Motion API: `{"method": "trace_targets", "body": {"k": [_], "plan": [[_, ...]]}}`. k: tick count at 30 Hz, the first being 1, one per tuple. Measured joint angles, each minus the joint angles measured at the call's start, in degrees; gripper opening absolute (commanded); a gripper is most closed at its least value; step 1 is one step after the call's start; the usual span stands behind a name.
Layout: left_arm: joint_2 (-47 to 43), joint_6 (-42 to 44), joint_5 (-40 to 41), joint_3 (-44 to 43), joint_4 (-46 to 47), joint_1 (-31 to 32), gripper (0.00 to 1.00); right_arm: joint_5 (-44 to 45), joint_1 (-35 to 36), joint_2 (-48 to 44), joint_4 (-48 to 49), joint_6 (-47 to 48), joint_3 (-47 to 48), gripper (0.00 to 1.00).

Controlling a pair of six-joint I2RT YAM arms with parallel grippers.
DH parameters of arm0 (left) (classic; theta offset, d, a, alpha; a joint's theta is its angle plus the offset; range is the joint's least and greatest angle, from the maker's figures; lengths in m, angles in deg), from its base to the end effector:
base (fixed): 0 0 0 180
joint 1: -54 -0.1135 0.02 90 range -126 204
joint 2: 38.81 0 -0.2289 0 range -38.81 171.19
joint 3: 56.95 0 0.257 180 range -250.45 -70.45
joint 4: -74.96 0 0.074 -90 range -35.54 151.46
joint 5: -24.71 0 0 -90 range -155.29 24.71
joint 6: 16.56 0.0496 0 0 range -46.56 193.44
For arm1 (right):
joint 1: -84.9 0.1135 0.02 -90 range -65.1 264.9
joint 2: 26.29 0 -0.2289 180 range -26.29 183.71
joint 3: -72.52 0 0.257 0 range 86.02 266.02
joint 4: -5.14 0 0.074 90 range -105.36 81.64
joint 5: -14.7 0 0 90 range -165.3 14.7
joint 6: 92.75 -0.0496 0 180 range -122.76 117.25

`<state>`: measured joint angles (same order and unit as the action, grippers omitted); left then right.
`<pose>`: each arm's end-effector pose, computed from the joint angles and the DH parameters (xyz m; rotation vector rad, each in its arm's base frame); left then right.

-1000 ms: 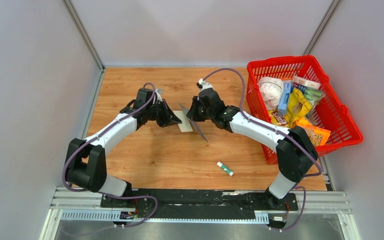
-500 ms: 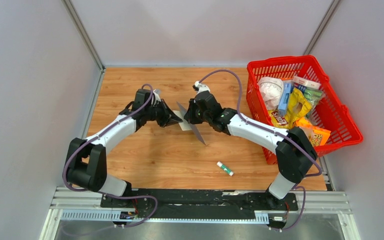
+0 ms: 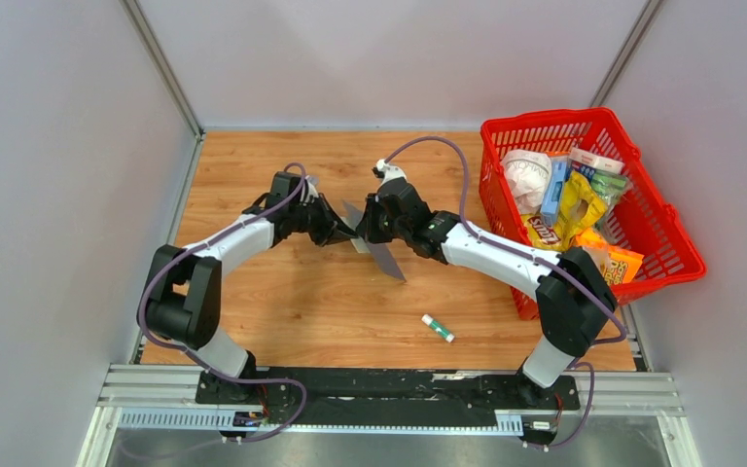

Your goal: Place the letter into the envelope and seal it

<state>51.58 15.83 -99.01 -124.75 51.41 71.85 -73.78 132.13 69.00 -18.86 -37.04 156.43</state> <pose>0.3140 -0.1300 0.1606 -0.5851 2.5501 -1.2623 0.2684 0.2882 0.2192 -0.2431 2.2828 0.7509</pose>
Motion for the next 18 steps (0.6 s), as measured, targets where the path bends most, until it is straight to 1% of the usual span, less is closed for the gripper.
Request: {"method": "trace_targets", "body": {"k": [9, 18], "plan": [[2.38, 1.36, -0.28, -3.45, -1.07, 0.17, 0.00, -2.03, 0.00, 0.00, 0.09, -0.22, 0.02, 0.00], [4.81, 3.28, 0.83, -4.15, -1.92, 1.70, 0.00, -3.45, 0.00, 0.00, -0.07, -1.38, 0.35, 0.00]]}}
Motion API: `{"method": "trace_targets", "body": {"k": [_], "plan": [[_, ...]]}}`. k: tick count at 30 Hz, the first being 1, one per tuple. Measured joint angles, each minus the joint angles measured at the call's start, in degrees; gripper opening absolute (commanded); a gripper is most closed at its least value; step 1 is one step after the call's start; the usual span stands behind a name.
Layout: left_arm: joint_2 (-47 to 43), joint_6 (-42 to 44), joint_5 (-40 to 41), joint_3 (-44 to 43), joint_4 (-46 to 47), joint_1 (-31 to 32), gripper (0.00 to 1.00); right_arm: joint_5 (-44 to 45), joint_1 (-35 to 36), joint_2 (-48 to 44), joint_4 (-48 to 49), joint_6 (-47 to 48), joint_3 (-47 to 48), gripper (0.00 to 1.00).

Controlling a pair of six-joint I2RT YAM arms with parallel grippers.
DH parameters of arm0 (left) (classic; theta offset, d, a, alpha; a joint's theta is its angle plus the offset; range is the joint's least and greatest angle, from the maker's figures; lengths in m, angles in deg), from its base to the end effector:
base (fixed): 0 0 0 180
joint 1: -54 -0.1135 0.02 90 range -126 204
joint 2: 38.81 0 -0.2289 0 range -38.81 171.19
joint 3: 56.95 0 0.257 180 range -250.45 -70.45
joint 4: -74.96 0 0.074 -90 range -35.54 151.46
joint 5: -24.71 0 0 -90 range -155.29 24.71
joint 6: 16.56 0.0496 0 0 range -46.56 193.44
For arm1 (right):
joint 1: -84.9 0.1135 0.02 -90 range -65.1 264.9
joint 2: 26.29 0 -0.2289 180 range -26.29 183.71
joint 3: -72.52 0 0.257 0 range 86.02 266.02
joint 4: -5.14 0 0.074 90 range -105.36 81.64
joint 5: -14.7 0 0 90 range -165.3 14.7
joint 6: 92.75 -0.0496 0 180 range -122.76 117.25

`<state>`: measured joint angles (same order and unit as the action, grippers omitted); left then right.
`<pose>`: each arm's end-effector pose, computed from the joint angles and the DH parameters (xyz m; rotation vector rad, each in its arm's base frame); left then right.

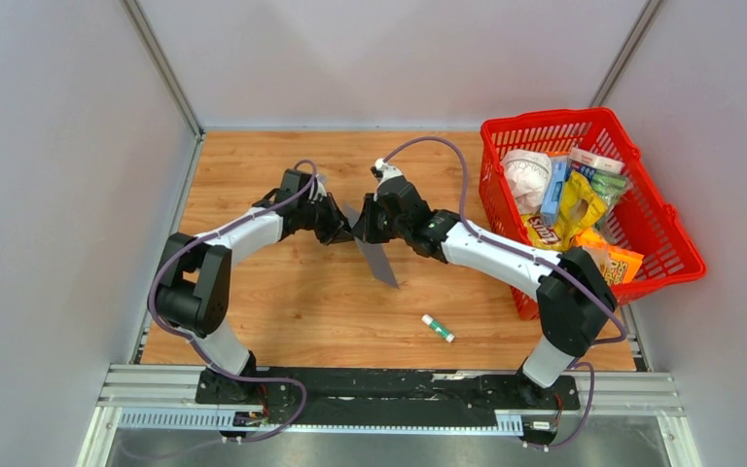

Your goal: Place the letter into the envelope and seal it

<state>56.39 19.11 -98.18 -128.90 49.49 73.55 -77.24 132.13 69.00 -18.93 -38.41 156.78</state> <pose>0.3238 -0.1436 0.1531 -0.5082 2.6034 -1.2187 0.2666 0.2907 0.2212 -0.2535 2.3006 0.8251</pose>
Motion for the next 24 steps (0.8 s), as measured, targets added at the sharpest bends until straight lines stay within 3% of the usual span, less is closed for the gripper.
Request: {"method": "trace_targets", "body": {"k": [15, 24], "plan": [[0.09, 2.80, 2.75, -1.95, -3.61, 0.63, 0.26, -1.40, -0.55, 0.96, -0.15, -3.56, 1.92, 0.00], [-7.78, 7.32, 5.66, -1.92, -8.59, 0.61, 0.47, -0.85, -1.42, 1.05, -0.24, -4.66, 3.78, 0.00]]}}
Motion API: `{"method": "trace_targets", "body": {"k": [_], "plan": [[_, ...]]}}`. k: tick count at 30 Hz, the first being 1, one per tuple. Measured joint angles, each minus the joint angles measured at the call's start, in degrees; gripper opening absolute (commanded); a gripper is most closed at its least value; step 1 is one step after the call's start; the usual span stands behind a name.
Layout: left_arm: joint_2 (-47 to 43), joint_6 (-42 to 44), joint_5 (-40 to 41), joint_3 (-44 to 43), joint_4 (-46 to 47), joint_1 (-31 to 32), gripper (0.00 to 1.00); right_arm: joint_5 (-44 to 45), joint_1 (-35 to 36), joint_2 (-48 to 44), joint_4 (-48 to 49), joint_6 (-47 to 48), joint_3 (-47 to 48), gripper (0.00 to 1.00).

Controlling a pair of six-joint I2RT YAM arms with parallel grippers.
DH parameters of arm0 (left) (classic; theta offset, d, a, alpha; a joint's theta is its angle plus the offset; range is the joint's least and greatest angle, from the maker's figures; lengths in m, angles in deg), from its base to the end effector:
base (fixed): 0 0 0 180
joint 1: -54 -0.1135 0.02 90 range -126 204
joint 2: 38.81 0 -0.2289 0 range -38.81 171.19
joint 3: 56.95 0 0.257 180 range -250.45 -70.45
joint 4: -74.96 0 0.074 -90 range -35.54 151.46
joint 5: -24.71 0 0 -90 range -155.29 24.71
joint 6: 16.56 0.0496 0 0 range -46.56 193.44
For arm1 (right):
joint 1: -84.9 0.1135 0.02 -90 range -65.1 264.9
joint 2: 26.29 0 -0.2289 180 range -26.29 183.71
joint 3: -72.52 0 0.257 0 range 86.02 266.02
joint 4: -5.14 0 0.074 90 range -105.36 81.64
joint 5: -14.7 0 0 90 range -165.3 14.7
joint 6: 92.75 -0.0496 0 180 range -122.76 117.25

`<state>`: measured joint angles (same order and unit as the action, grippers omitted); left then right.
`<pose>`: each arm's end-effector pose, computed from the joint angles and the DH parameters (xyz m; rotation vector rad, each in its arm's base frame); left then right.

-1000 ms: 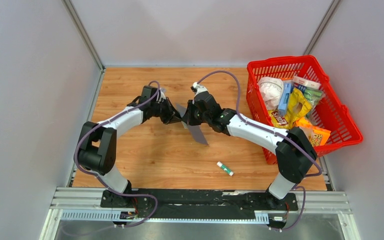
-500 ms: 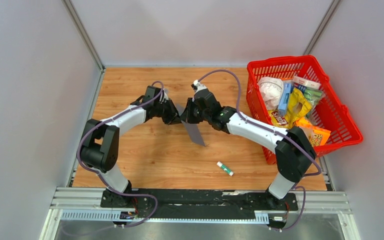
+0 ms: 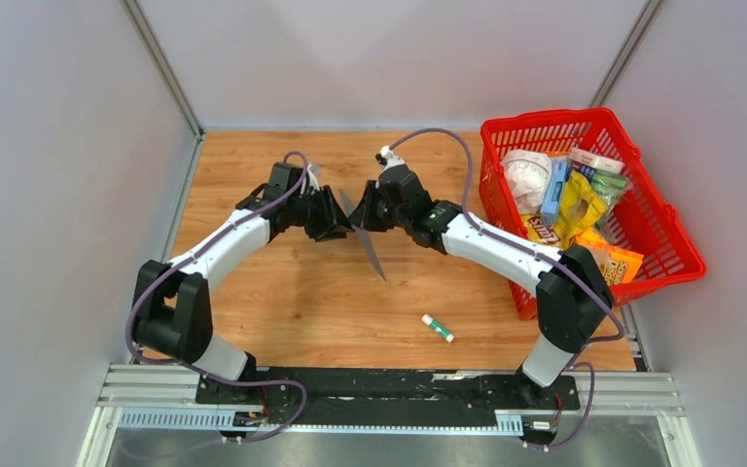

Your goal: Place the letter into the envelope and seal it

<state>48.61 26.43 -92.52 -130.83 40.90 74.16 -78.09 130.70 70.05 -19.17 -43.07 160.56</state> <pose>0.3106 -0.1382 0.1948 -0.3622 2.5584 -1.0711 0.2797 0.2911 0.2373 -0.1398 2.2827 0.8953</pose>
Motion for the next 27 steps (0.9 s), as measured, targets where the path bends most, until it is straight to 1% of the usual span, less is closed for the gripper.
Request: {"method": "trace_targets", "body": {"k": [5, 10, 12, 15, 18, 20, 21, 24, 25, 27], "plan": [[-5.33, 2.58, 1.90, 0.57, -3.28, -0.35, 0.49, -0.46, -0.81, 1.22, 0.11, -1.38, 1.99, 0.00], [-11.39, 5.22, 5.07, 1.95, -7.58, -1.36, 0.49, -2.25, -1.05, 5.01, 0.39, -3.54, 3.98, 0.00], [-13.81, 6.05, 7.04, 2.32, -9.31, -1.99, 0.48, -2.29, -1.05, 6.64, 0.07, -4.42, 4.52, 0.00], [-16.52, 6.73, 10.10, 3.17, -11.10, -3.19, 0.43, -1.11, -1.05, 8.85, -1.64, -4.94, 5.27, 0.00], [-17.94, 6.60, 12.76, 6.62, -11.02, -4.59, 0.36, 2.25, -1.05, 10.14, -5.57, -4.96, 4.98, 0.01], [-17.68, 6.19, 13.75, 9.40, -10.69, -5.07, 0.32, 3.85, -1.03, 10.32, -6.43, -5.29, 3.43, 0.08], [-17.20, 5.97, 14.12, 10.73, -10.58, -5.27, 0.31, 4.68, -0.92, 10.29, -6.69, -5.55, 2.01, 0.13], [-14.16, 5.35, 14.49, 13.53, -9.42, -5.31, 0.22, 6.75, -0.59, 10.29, -8.39, -6.19, -2.56, 0.33], [-12.98, 5.14, 14.36, 14.16, -8.76, -5.31, 0.20, 7.23, -0.42, 10.29, -9.11, -6.45, -3.50, 0.38], [-10.43, 4.87, 13.90, 14.99, -7.21, -5.31, 0.14, 8.28, 0.31, 10.29, -10.62, -6.27, -5.33, 0.48]]}}
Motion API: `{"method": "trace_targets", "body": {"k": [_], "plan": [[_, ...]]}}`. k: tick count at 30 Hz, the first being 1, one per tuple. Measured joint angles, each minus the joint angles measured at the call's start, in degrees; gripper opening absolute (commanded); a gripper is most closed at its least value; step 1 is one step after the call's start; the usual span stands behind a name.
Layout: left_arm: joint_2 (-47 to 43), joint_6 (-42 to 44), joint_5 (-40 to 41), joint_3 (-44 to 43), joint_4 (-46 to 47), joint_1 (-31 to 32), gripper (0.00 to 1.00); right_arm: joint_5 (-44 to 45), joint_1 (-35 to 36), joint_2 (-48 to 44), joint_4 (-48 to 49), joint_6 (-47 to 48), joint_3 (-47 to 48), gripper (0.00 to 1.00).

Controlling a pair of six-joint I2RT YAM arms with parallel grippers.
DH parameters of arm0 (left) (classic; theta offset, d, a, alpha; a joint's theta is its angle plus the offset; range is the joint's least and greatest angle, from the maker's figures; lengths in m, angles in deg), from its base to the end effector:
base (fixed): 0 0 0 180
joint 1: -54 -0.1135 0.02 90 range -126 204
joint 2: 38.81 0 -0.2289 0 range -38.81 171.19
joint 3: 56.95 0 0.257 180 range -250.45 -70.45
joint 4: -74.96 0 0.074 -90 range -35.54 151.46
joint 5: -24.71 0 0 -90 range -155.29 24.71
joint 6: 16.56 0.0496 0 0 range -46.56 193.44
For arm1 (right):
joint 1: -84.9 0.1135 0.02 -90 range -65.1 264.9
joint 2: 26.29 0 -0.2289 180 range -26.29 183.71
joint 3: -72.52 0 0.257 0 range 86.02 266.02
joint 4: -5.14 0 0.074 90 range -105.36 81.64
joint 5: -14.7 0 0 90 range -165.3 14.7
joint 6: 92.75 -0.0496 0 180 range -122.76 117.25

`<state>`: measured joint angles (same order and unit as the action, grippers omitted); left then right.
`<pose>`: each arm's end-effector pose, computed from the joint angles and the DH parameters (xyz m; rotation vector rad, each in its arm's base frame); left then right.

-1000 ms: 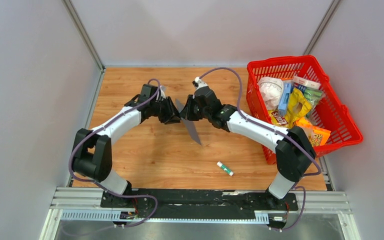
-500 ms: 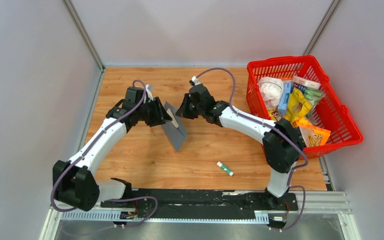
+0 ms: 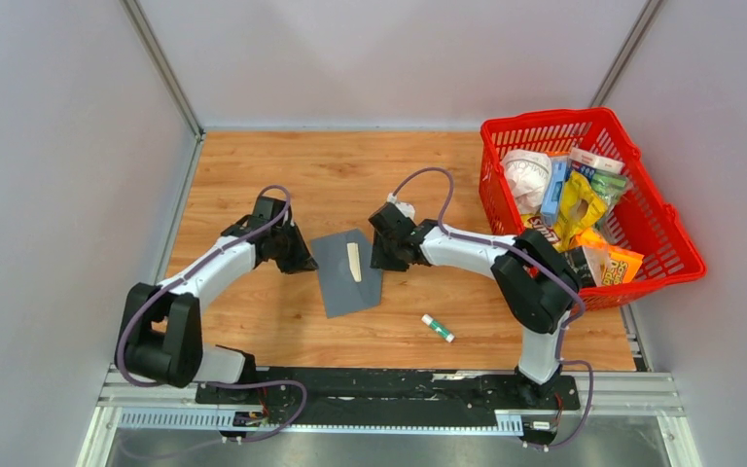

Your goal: Place the letter into the envelope and seal it

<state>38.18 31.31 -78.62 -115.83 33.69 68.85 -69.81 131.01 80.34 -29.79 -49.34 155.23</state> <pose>0.2629 -0.0815 0.1514 -0.5551 2.6553 -0.6325 0.2698 0.2736 0.1230 0.0467 2.6631 0.4490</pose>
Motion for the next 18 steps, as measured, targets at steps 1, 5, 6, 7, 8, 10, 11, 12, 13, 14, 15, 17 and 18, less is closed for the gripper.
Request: {"method": "trace_targets", "body": {"k": [1, 5, 6, 7, 8, 10, 11, 12, 13, 14, 15, 17, 18], "plan": [[1.22, -0.13, -0.28, 0.07, 0.63, 0.00, 0.11, 0.46, 0.39, -0.02, -0.81, 0.09, -0.33, 0.52], [5.44, -0.24, -1.22, 0.07, 3.30, 0.00, 0.00, 2.80, 1.29, -1.86, -3.82, 0.98, -0.72, 0.57], [6.14, -0.17, -1.29, 0.07, 3.58, 0.00, 0.00, 3.45, 1.38, -2.91, -4.52, 1.31, -0.72, 0.56], [6.56, -0.13, -1.29, 0.07, 3.76, 0.00, 0.00, 4.20, 1.40, -4.26, -5.33, 1.64, -0.70, 0.55], [6.99, -0.11, -1.25, 0.04, 3.87, 0.00, 0.00, 4.92, 1.40, -5.70, -6.12, 1.99, -0.48, 0.54], [7.80, -0.07, -1.11, 0.02, 4.22, 0.00, 0.00, 5.62, 1.38, -7.63, -7.19, 2.99, 0.81, 0.49], [8.28, -0.07, -1.09, 0.00, 4.50, 0.00, 0.00, 5.79, 1.33, -8.15, -7.39, 3.56, 2.03, 0.47], [8.90, -0.04, -1.09, -0.09, 4.70, 0.00, 0.00, 5.79, 1.33, -8.26, -7.43, 4.15, 3.61, 0.43], [9.68, -0.04, -1.09, -0.22, 4.96, 0.00, 0.00, 5.62, 1.33, -7.98, -7.39, 4.79, 5.29, 0.40], [10.49, -0.02, -1.09, -0.44, 5.03, 0.00, 0.00, 5.46, 1.33, -7.34, -7.37, 5.31, 6.75, 0.37], [11.26, 0.00, -1.11, -0.63, 5.25, 0.00, 0.00, 5.25, 1.33, -6.27, -7.34, 5.81, 8.61, 0.33], [12.85, 0.07, -1.07, -1.18, 5.55, 0.00, 0.00, 4.42, 1.33, -2.64, -6.60, 6.84, 12.33, 0.30], [13.49, 0.07, -1.01, -1.38, 5.77, 0.00, 0.00, 4.02, 1.33, -0.52, -6.49, 7.30, 13.86, 0.29]]}}
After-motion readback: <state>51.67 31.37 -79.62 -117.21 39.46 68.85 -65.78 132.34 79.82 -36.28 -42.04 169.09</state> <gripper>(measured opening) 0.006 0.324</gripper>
